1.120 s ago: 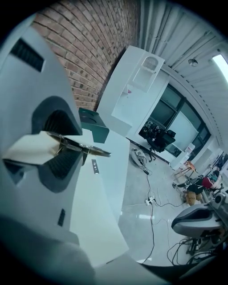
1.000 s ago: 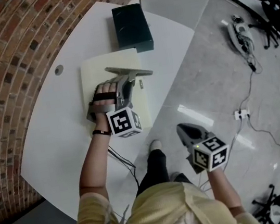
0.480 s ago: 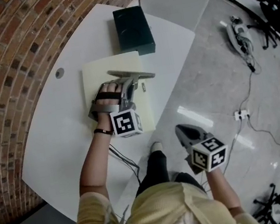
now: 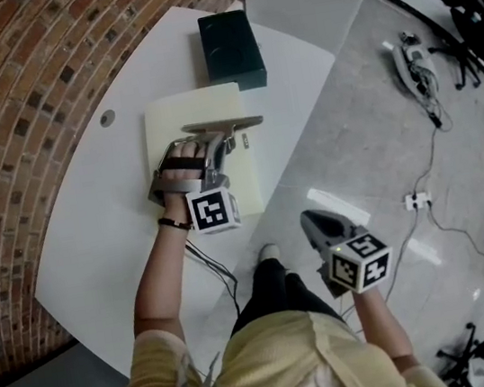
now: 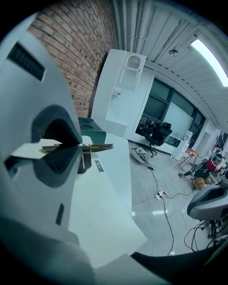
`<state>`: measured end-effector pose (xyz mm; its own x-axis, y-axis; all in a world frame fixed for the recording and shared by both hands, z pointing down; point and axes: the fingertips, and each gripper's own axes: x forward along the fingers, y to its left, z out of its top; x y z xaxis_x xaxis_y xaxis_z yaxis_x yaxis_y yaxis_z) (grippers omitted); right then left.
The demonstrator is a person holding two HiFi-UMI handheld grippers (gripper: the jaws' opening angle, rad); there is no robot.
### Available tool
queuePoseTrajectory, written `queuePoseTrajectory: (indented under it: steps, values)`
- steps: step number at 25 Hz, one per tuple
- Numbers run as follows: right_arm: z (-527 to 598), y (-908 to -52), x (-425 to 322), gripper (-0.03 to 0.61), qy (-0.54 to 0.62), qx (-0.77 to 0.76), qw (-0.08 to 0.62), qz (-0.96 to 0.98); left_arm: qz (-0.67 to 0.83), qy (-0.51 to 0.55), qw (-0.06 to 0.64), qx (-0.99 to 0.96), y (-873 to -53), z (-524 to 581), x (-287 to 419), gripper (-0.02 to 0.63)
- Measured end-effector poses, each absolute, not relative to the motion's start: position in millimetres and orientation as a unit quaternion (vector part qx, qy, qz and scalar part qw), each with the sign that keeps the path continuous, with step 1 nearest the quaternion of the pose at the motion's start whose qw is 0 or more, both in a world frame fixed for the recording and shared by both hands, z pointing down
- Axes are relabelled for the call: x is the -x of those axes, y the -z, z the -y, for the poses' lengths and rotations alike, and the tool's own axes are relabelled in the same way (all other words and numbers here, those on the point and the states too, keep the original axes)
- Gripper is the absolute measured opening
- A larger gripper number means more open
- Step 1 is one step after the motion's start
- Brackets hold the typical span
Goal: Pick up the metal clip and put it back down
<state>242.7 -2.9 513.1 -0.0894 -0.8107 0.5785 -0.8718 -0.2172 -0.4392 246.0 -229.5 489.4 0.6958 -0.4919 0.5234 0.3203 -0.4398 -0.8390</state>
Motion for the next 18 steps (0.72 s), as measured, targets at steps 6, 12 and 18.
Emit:
queuePoseTrajectory:
  steps: [6, 12, 18]
  values:
    - [-21.8, -503.8, -234.2, 0.005, -0.382, -0.667, 0.034, 0.639, -0.097, 0.383, 0.523, 0.755, -467.1, 209.4, -220.8, 0.008]
    - [-37.5, -499.7, -219.3, 0.005, -0.374, -0.653, 0.035, 0.658, -0.124, 0.397, 0.526, 0.742, -449.3, 192.7, -188.4, 0.008]
    - [-46.3, -492.7, -201.7, 0.005, -0.364, -0.638, 0.036, 0.678, -0.154, 0.416, 0.514, 0.734, -439.5, 179.8, -146.4, 0.008]
